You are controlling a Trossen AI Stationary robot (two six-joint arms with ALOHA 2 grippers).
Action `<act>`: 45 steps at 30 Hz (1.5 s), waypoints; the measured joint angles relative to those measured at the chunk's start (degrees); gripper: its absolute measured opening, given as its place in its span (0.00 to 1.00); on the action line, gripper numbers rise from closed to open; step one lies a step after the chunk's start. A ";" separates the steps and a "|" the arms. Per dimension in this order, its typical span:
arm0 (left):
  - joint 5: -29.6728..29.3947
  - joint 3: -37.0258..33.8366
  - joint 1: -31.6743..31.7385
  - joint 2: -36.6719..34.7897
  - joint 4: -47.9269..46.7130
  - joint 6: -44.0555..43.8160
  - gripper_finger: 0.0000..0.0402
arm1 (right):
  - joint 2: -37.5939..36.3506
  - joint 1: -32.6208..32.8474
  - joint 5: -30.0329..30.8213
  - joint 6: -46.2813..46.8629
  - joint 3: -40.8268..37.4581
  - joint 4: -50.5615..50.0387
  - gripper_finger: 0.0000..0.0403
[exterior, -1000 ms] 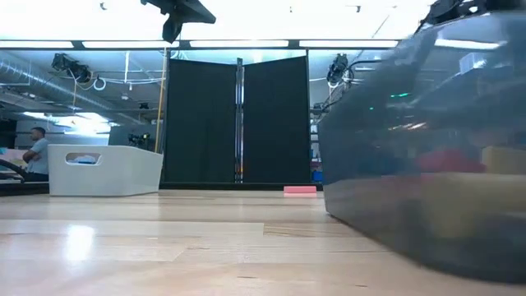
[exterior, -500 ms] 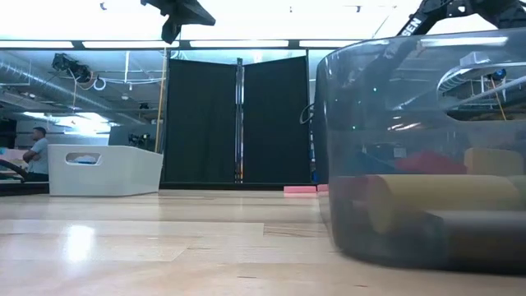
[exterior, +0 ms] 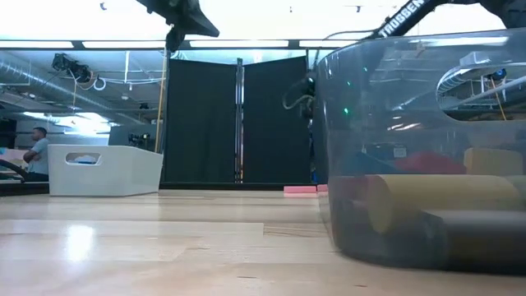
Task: Sort blocks by size
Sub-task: Put the pink rectangular block into the black bin
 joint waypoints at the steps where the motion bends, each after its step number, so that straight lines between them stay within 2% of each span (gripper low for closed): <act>1: -0.22 -0.02 0.00 0.86 -0.01 -0.08 0.01 | 0.09 0.82 1.23 0.05 1.39 -1.64 0.70; 5: -3.22 0.01 -0.65 6.84 0.07 -0.29 0.01 | 0.15 2.44 5.93 -1.09 5.56 -7.17 0.72; 9: -4.52 -0.02 -0.70 14.51 1.21 0.10 0.01 | 0.59 1.57 5.70 -0.07 8.79 -9.74 0.72; 13: -5.11 -0.02 -0.70 22.43 7.94 1.35 0.01 | 1.31 -0.03 4.46 1.73 9.31 -10.55 0.72; 17: -6.66 0.71 -0.52 31.95 17.51 1.57 0.01 | -2.80 -2.33 3.82 3.19 11.07 -9.62 0.72; 20: -5.94 5.15 -0.06 40.80 18.00 2.76 0.01 | -8.37 -5.05 -0.24 5.77 11.55 -8.02 0.71; 24: -4.24 15.13 0.08 51.13 10.66 9.28 0.04 | -16.34 -7.98 -4.77 9.23 11.55 -7.28 0.72; 29: -4.22 30.04 -1.26 60.95 -3.51 15.92 0.20 | -24.91 -8.64 -4.93 10.81 10.27 -7.37 0.71; 35: -8.20 45.31 -4.66 69.65 -13.89 20.43 0.53 | -30.52 -8.03 -4.99 11.46 10.16 -7.44 0.70; 39: -10.47 51.80 -5.86 73.78 -18.00 21.52 0.74 | -31.98 -7.10 -4.99 12.30 10.11 -7.57 0.70; 42: -12.68 54.44 -6.12 76.39 -20.25 21.94 0.82 | -32.46 -5.90 -4.99 12.48 10.11 -7.90 0.70; 45: -15.51 55.88 -6.12 77.89 -21.78 22.53 0.84 | -32.55 -4.48 -4.99 12.51 10.09 -7.89 0.70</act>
